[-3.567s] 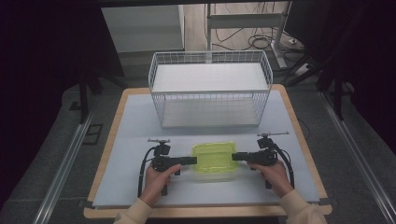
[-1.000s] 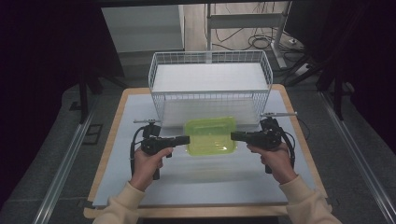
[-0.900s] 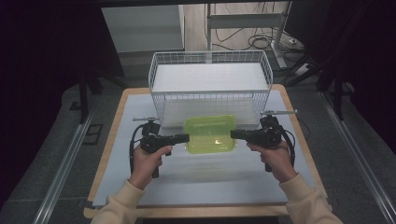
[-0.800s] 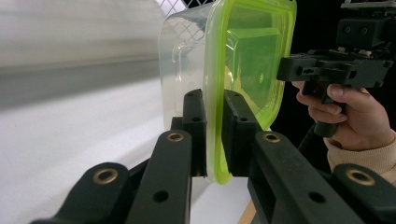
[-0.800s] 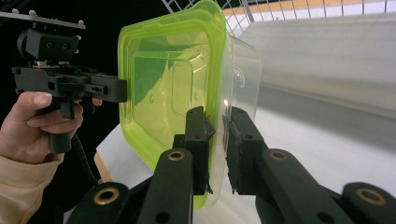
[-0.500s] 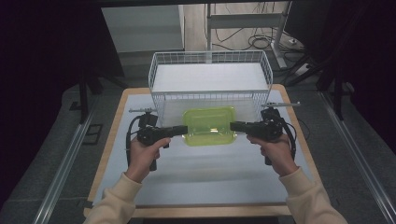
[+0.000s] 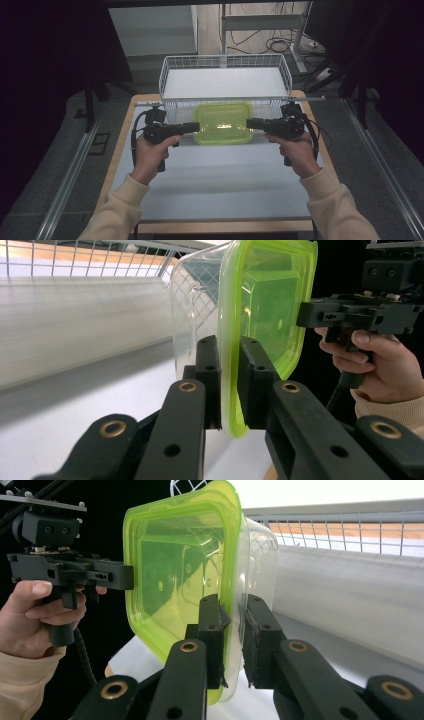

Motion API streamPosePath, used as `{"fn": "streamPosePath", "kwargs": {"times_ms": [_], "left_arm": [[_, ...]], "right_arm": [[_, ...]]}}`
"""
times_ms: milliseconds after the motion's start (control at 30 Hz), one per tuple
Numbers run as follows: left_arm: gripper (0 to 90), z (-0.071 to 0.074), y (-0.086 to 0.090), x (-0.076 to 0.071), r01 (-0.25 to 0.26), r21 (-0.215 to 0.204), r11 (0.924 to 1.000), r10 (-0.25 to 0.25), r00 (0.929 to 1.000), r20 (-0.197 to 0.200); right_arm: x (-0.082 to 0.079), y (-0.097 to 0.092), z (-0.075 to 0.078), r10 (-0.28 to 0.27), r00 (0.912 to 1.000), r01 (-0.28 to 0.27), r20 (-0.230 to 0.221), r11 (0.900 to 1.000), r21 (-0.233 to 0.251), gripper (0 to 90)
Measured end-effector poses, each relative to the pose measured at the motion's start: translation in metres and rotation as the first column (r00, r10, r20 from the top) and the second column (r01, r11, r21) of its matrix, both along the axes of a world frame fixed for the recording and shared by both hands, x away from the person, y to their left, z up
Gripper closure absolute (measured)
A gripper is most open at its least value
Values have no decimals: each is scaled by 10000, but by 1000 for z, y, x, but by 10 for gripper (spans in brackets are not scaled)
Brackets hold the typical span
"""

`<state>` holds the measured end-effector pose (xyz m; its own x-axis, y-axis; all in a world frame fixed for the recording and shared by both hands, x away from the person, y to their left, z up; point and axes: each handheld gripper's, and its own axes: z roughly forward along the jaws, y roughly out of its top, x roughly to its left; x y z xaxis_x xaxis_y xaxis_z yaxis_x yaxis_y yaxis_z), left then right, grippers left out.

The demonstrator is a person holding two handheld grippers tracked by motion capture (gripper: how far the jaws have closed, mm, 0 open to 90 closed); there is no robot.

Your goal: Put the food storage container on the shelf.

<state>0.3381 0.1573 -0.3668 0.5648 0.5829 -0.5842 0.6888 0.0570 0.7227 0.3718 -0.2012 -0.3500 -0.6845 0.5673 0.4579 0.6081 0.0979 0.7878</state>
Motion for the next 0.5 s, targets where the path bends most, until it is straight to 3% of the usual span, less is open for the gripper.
{"fn": "streamPosePath", "kwargs": {"times_ms": [500], "left_arm": [[816, 21, 5, 11, -81, -70, 9999, 83, 9997, 246]], "right_arm": [[10, 6, 23, -39, 9996, 41, 266, 10000, -78, 799]]}}
